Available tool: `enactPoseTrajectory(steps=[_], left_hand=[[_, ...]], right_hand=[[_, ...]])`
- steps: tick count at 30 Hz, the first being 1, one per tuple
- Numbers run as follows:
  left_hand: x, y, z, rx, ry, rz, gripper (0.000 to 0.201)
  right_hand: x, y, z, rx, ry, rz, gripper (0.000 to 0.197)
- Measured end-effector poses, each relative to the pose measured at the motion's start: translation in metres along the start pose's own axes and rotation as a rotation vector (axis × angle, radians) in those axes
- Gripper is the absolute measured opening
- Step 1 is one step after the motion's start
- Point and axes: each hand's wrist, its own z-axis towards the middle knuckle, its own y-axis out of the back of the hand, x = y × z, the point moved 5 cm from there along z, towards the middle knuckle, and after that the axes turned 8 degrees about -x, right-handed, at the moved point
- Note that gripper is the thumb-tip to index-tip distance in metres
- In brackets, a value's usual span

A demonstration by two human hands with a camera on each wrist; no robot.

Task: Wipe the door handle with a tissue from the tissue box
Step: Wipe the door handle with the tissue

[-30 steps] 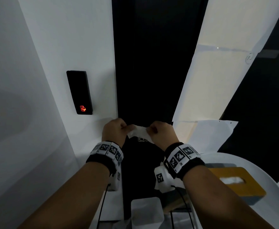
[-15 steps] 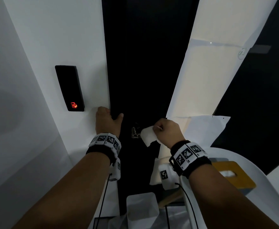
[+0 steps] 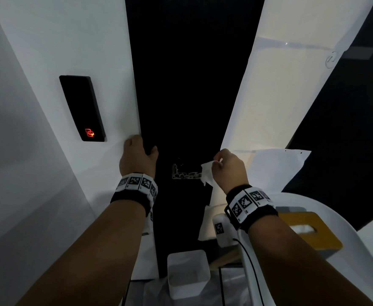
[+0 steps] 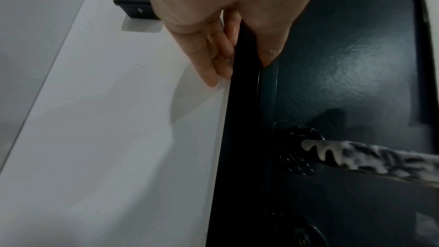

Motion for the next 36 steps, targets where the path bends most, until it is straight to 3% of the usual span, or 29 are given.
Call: enactPoseTrajectory(steps=[7,15,22,28,33,36], left_hand=[[0.002,-0.002,0.0,0.012,0.007,0.032,0.035],[0.003,-0.005,-0.002,0.019,0.027,0.033,0.035],[0.003,-0.005,-0.003,-0.019,0.035,0.029,0.033],[0.003,-0.005,-0.002,-0.012,0.033,0.025,0.033],[0.002,-0.004,-0.003,-0.006,0.041,0.025,0.033],[0.002,-0.004,-0.002,-0.006,0.041,0.028,0.034]], right_hand=[[-0.009,-0.036,-0.001,0.122,0.111,-0.102,0.022],[-0.025,-0.054,-0.006,0.173,0.174,-0.216,0.012],[-0.033,-0.034,0.005,0.06,0.151,-0.175,0.016],[-0.029,-0.052,-0.003,0.206,0.204,-0.286,0.016],[-0.04,-0.033,0.005,0.058,0.155,-0.24,0.016],[-0.04,-0.038,0.001,0.061,0.174,-0.193,0.013]])
